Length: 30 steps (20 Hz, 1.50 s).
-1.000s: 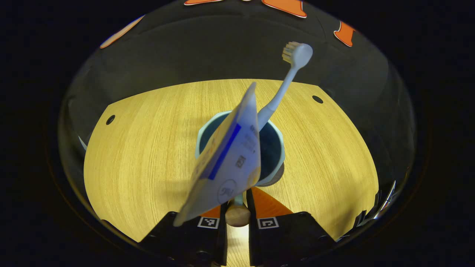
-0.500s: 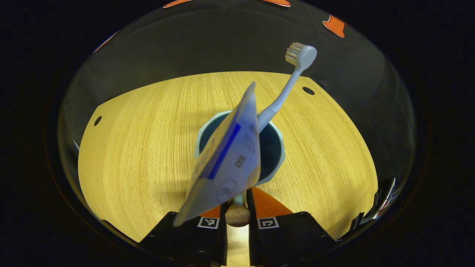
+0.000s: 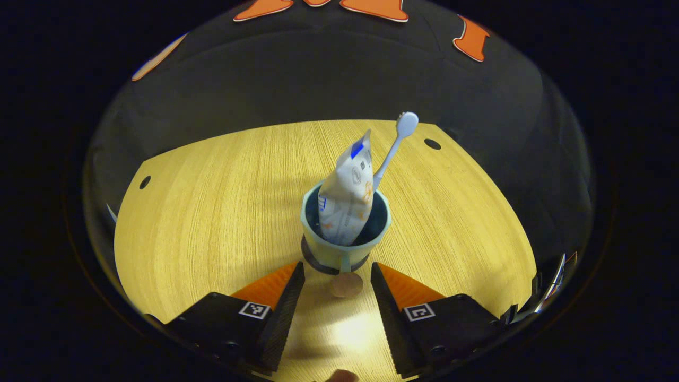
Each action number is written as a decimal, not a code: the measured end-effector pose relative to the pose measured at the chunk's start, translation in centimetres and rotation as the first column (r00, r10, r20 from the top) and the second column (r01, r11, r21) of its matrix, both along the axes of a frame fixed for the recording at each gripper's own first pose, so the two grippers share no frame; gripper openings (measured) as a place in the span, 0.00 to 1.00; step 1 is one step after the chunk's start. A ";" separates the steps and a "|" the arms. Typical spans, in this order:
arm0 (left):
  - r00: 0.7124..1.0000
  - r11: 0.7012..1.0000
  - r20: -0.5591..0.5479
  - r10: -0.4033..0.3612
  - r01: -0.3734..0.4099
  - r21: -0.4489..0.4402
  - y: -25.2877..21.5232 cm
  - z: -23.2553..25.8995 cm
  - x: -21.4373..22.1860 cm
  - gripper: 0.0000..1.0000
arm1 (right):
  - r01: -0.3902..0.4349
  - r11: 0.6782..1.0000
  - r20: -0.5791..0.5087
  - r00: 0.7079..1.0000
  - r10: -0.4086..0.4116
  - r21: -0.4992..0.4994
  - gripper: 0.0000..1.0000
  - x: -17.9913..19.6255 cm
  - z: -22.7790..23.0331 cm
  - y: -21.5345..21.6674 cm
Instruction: Put the toothbrush and toothpaste on the desktop into the cup, then pick up the cup and place it on the coaster on the desktop.
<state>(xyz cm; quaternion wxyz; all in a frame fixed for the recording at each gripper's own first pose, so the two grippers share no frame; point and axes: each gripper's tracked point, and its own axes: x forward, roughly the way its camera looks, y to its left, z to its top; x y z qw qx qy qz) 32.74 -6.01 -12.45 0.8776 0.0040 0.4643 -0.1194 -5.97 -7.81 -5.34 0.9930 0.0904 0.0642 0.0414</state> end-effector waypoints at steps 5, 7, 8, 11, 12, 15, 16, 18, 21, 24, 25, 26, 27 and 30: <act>0.984 1.000 0.179 -0.018 0.019 -0.003 0.8 4.2 -0.1 0.95 | 0.012 1.000 0.025 1.000 -0.012 -0.010 0.96 1.3 1.6 1.9; 0.956 1.000 0.293 -0.010 0.007 0.013 1.6 6.8 0.2 0.95 | 0.021 1.000 0.044 0.999 -0.021 -0.001 0.96 2.0 2.3 2.6; 0.935 1.000 0.354 -0.003 -0.004 0.020 2.3 8.1 0.3 0.96 | 0.026 1.000 0.054 0.998 -0.026 0.001 0.97 2.3 2.8 2.9; 0.859 0.997 0.512 0.022 -0.057 0.052 3.5 10.3 0.8 0.98 | 0.031 1.000 0.096 0.995 -0.031 0.002 0.97 2.9 4.3 4.2; 0.836 0.996 0.549 0.030 -0.073 0.057 3.8 11.2 0.8 0.98 | 0.028 1.000 0.110 0.994 -0.028 -0.002 0.97 3.1 4.8 4.6; 0.762 0.992 0.646 0.050 -0.112 0.055 3.9 11.0 1.9 0.98 | 0.016 1.000 0.155 0.988 -0.014 -0.011 0.96 3.5 6.3 6.2; 0.739 0.990 0.671 0.065 -0.132 0.050 4.3 10.9 2.1 0.98 | 0.008 1.000 0.169 0.986 -0.005 -0.019 0.96 3.5 6.8 6.9; 0.691 0.985 0.716 0.100 -0.170 0.027 5.5 11.7 2.3 0.98 | 0.007 0.998 0.200 0.980 0.005 -0.061 0.96 3.5 7.6 8.3; 0.623 0.977 0.773 0.121 -0.214 0.020 7.6 13.6 1.7 0.98 | 0.015 0.995 0.257 0.966 0.012 -0.103 0.96 3.5 9.3 10.2; 0.543 0.974 0.832 0.112 -0.224 0.015 9.0 15.3 1.3 0.98 | -0.018 0.994 0.268 0.962 0.047 -0.110 0.97 3.6 9.8 12.2; 0.515 0.977 0.850 0.109 -0.212 0.003 9.1 15.8 1.0 0.98 | -0.013 0.992 0.271 0.961 0.047 -0.125 0.97 3.6 9.6 12.3; 0.500 0.980 0.860 0.107 -0.201 -0.005 9.2 15.9 0.9 0.98 | -0.013 0.991 0.276 0.960 0.051 -0.137 0.98 3.6 9.5 12.6; 0.484 0.979 0.867 0.114 -0.205 -0.014 9.7 15.9 0.7 0.98 | -0.020 0.989 0.276 0.959 0.060 -0.146 0.98 3.5 9.2 13.0; 0.468 0.974 0.874 0.130 -0.226 -0.024 11.0 15.7 0.3 0.98 | -0.019 0.989 0.266 0.962 0.058 -0.147 0.99 4.1 8.8 13.5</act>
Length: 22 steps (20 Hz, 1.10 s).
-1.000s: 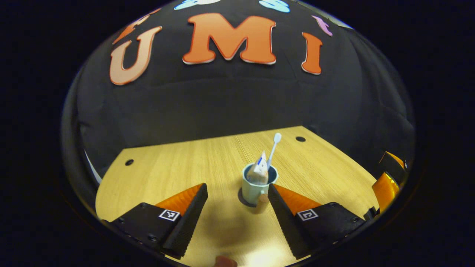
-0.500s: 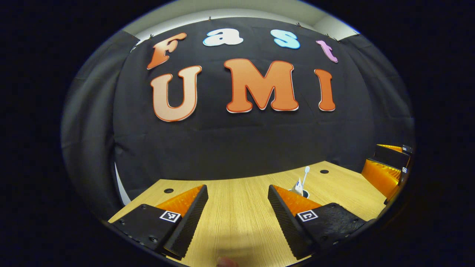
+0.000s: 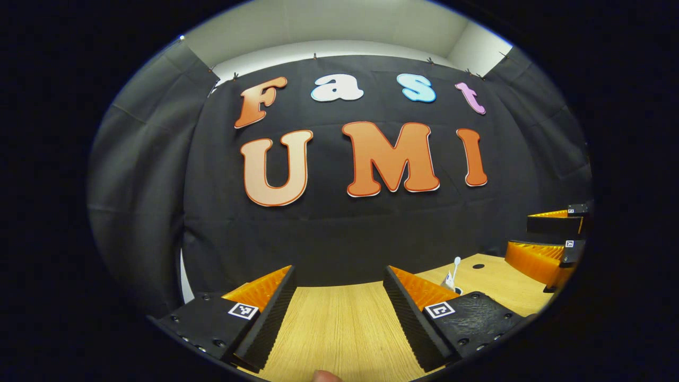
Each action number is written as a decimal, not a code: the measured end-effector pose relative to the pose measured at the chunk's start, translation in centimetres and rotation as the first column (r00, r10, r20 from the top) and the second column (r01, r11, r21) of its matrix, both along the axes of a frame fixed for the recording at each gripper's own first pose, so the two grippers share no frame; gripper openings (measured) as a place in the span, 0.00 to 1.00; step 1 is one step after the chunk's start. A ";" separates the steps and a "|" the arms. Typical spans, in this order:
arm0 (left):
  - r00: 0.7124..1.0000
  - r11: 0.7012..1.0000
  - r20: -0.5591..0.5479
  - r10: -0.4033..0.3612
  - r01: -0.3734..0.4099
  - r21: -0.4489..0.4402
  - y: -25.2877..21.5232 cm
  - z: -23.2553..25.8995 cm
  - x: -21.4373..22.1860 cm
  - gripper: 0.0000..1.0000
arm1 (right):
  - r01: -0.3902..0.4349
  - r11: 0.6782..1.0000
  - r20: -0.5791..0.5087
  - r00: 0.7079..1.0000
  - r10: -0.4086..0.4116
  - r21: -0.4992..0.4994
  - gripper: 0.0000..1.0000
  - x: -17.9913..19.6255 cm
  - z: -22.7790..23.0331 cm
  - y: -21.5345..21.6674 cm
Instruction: Put the toothbrush and toothpaste on the desktop into the cup, then pick up the cup and place it on the coaster on the desktop.
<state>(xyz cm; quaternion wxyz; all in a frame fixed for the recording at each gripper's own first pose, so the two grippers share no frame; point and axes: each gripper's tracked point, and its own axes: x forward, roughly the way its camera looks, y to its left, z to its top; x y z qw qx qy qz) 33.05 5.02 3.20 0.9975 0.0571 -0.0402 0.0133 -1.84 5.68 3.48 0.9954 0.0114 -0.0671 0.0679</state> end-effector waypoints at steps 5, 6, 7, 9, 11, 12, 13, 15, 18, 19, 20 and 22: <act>0.999 1.000 0.025 0.026 -0.026 0.005 1.6 0.4 0.0 0.98 | 0.021 1.000 -0.006 1.000 -0.021 0.022 0.99 1.0 -0.5 -0.5; 0.999 1.000 0.028 0.026 -0.027 0.007 1.5 0.4 0.0 0.98 | 0.024 0.999 -0.010 1.000 -0.023 0.028 0.99 1.1 -0.7 -0.7; 0.999 1.000 0.029 0.026 -0.026 0.006 1.6 0.2 0.0 0.98 | 0.032 0.999 -0.012 0.999 -0.031 0.031 0.99 1.2 -0.8 -1.1; 0.999 0.999 0.030 0.034 -0.034 0.002 1.8 0.2 0.1 0.98 | 0.046 0.998 -0.012 0.999 -0.045 0.031 0.99 1.5 -0.9 -1.5; 0.999 0.999 0.029 0.044 -0.044 -0.003 2.0 0.1 0.2 0.98 | 0.049 0.998 -0.012 0.999 -0.048 0.033 0.99 1.7 -0.9 -1.7; 0.999 0.999 0.022 0.043 -0.043 -0.003 2.0 0.0 0.2 0.98 | 0.049 0.998 -0.013 0.999 -0.049 0.032 0.99 1.8 -1.0 -1.9; 0.999 0.999 0.017 0.045 -0.045 -0.005 2.0 -0.2 0.2 0.98 | 0.053 0.998 -0.017 0.998 -0.052 0.026 0.99 2.0 -1.3 -2.0; 0.999 0.999 0.010 0.050 -0.050 -0.009 2.1 -0.3 0.2 0.98 | 0.057 0.998 -0.027 0.998 -0.056 0.029 0.99 2.2 -1.6 -2.3; 0.999 0.999 -0.016 0.050 -0.051 -0.012 1.9 -1.0 0.4 0.98 | 0.057 0.997 -0.033 0.998 -0.056 0.045 0.99 2.3 -1.8 -2.6; 0.999 0.999 -0.029 0.046 -0.046 -0.012 1.9 -1.5 0.5 0.98 | 0.059 0.997 -0.031 0.998 -0.058 0.044 0.99 2.5 -1.8 -2.6; 0.998 0.999 -0.032 0.052 -0.052 -0.010 2.0 -1.6 0.6 0.98 | 0.061 0.997 -0.031 0.998 -0.060 0.040 0.99 2.4 -1.9 -2.7; 0.997 0.997 -0.028 0.072 -0.072 -0.012 2.6 -1.6 0.2 0.98 | 0.061 0.997 -0.028 0.998 -0.060 0.041 0.99 2.3 -2.1 -3.0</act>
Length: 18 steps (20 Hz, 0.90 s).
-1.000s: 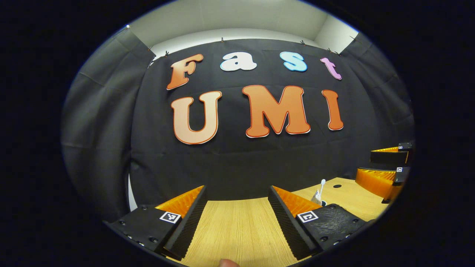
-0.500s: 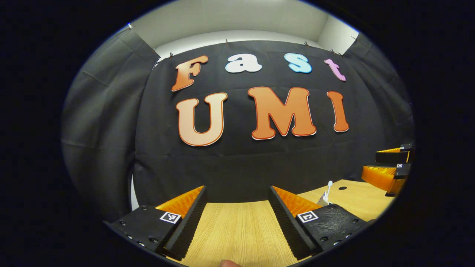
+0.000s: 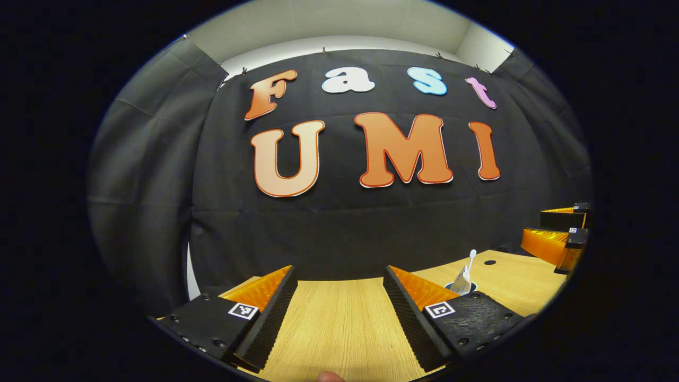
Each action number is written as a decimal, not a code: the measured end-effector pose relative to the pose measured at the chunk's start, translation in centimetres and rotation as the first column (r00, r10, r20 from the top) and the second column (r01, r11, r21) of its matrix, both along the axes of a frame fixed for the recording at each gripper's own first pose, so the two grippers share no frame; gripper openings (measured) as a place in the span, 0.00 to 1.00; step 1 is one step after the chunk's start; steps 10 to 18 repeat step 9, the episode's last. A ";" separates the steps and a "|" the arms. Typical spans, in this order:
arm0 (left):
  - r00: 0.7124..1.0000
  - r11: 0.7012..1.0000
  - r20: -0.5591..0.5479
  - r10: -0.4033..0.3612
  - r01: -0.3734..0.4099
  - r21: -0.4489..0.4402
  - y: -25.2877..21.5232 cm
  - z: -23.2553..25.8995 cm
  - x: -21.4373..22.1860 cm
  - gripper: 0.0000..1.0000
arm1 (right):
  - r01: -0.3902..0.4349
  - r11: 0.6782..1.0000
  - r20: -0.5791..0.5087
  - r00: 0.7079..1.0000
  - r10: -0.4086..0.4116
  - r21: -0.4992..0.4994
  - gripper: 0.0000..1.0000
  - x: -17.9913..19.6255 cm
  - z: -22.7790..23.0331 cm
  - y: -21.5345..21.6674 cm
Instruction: Put the toothbrush and toothpaste on the desktop into the cup, then pick up the cup and place it on the coaster on the desktop.
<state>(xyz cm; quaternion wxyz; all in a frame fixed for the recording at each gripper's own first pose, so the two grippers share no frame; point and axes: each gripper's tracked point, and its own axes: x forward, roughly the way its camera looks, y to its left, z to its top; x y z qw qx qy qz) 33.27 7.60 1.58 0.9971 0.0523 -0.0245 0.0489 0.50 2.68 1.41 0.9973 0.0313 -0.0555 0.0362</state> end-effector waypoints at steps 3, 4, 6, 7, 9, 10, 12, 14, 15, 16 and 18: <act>1.000 1.000 0.006 0.025 -0.025 0.014 0.5 0.1 -0.2 0.98 | 0.000 1.000 0.008 1.000 0.000 0.002 0.99 -0.1 0.2 -0.1; 1.000 1.000 0.010 0.027 -0.027 0.014 0.5 0.4 -0.2 0.98 | 0.000 1.000 0.011 1.000 0.000 0.003 0.99 -0.1 0.3 -0.1; 0.999 0.999 0.022 0.031 -0.032 0.009 0.6 0.6 -0.3 1.00 | -0.005 1.000 0.016 1.000 0.005 0.008 0.99 -0.3 0.4 -0.1; 0.999 0.999 0.029 0.038 -0.038 0.009 0.8 0.6 -0.4 0.98 | -0.007 1.000 0.018 1.000 0.007 0.010 0.99 -0.3 0.4 -0.2; 0.999 0.999 0.037 0.031 -0.031 0.006 0.5 0.7 -0.6 0.98 | -0.011 1.000 0.021 1.000 0.011 0.005 0.99 -0.3 0.4 -0.1; 0.999 0.999 0.037 0.031 -0.031 0.006 0.5 0.7 -0.6 0.98 | -0.011 1.000 0.021 1.000 0.011 0.005 0.99 -0.3 0.4 -0.1; 0.999 0.999 0.037 0.031 -0.031 0.006 0.5 0.7 -0.6 0.98 | -0.011 1.000 0.021 1.000 0.011 0.005 0.99 -0.3 0.4 -0.1; 0.999 0.999 0.037 0.031 -0.031 0.006 0.5 0.7 -0.6 0.98 | -0.011 1.000 0.021 1.000 0.011 0.005 0.99 -0.3 0.4 -0.1; 0.999 0.999 0.037 0.031 -0.031 0.006 0.5 0.7 -0.6 0.98 | -0.011 1.000 0.021 1.000 0.011 0.005 0.99 -0.3 0.4 -0.1; 0.999 0.999 0.037 0.031 -0.031 0.006 0.5 0.7 -0.6 0.98 | -0.011 1.000 0.021 1.000 0.011 0.005 0.99 -0.3 0.4 -0.1; 0.999 0.999 0.037 0.031 -0.031 0.006 0.5 0.7 -0.6 0.98 | -0.011 1.000 0.021 1.000 0.011 0.005 0.99 -0.3 0.4 -0.1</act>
